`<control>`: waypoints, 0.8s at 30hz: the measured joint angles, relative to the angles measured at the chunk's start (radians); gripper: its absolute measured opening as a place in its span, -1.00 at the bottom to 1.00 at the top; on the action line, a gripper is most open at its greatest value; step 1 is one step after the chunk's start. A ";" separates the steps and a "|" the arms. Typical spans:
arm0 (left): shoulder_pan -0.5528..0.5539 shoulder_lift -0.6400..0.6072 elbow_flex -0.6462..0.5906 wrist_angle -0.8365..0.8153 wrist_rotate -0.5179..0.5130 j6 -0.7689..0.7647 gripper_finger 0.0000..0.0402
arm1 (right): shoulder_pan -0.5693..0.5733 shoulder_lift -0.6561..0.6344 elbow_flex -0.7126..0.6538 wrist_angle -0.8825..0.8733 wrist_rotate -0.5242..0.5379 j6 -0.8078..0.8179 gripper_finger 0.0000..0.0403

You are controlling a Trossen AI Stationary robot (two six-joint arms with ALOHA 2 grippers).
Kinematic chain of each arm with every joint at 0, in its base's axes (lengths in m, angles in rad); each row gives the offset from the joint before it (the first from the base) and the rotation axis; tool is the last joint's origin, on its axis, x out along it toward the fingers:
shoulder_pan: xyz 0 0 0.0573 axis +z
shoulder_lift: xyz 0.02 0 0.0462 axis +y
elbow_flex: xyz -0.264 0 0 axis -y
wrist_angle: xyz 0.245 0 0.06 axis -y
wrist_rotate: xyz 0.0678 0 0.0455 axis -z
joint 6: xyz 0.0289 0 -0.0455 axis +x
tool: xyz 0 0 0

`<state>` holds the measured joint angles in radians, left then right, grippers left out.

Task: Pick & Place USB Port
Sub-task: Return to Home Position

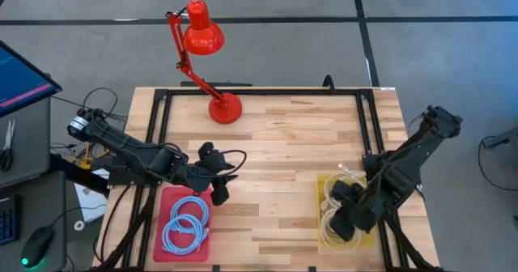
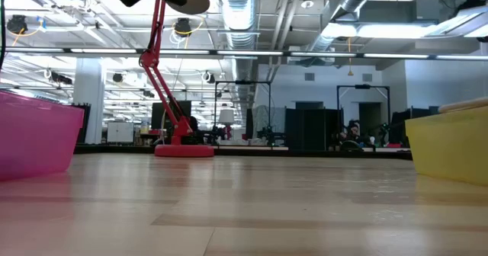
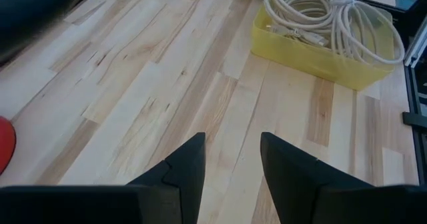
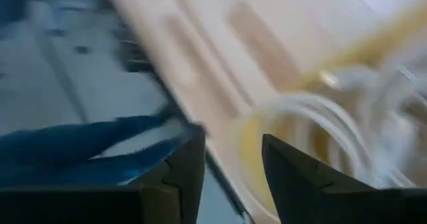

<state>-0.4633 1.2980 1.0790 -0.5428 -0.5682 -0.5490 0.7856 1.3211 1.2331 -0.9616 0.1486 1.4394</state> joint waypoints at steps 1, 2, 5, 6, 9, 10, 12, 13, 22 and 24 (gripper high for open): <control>0.000 0.000 0.000 0.008 0.000 0.013 -0.29 | -0.006 -0.010 0.000 0.040 0.021 -0.043 -0.31; 0.000 0.000 0.000 0.022 0.000 0.029 -0.29 | -0.012 -0.019 0.000 0.079 0.051 -0.091 -0.33; 0.000 0.000 0.000 0.087 0.000 0.089 -0.29 | -0.033 -0.048 0.000 0.199 0.160 -0.262 -0.41; 0.000 0.000 0.000 0.113 0.000 0.113 -0.30 | -0.041 -0.057 0.000 0.238 0.190 -0.321 -0.44; -0.001 -0.002 0.000 0.186 0.000 0.186 -0.36 | -0.067 -0.084 0.000 0.331 0.233 -0.487 -0.55; -0.001 -0.005 0.000 0.203 0.000 0.207 -0.39 | -0.077 -0.092 0.000 0.354 0.241 -0.535 -0.60; -0.001 -0.017 0.000 0.231 0.000 0.237 -0.48 | -0.098 -0.109 0.000 0.387 0.244 -0.621 -0.70; -0.001 -0.026 0.000 0.236 0.000 0.251 -0.53 | -0.108 -0.117 0.000 0.393 0.245 -0.659 -0.75; -0.001 -0.187 0.000 0.237 0.000 0.295 -0.97 | -0.176 -0.202 0.000 0.394 0.246 -0.953 -0.99; -0.002 -0.225 0.000 0.238 -0.001 0.331 -0.97 | -0.181 -0.224 0.000 0.388 0.250 -1.052 -0.99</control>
<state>-0.4651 1.0732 1.0793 -0.3050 -0.5688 -0.2179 0.6048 1.0974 1.2331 -0.5736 0.3989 0.3876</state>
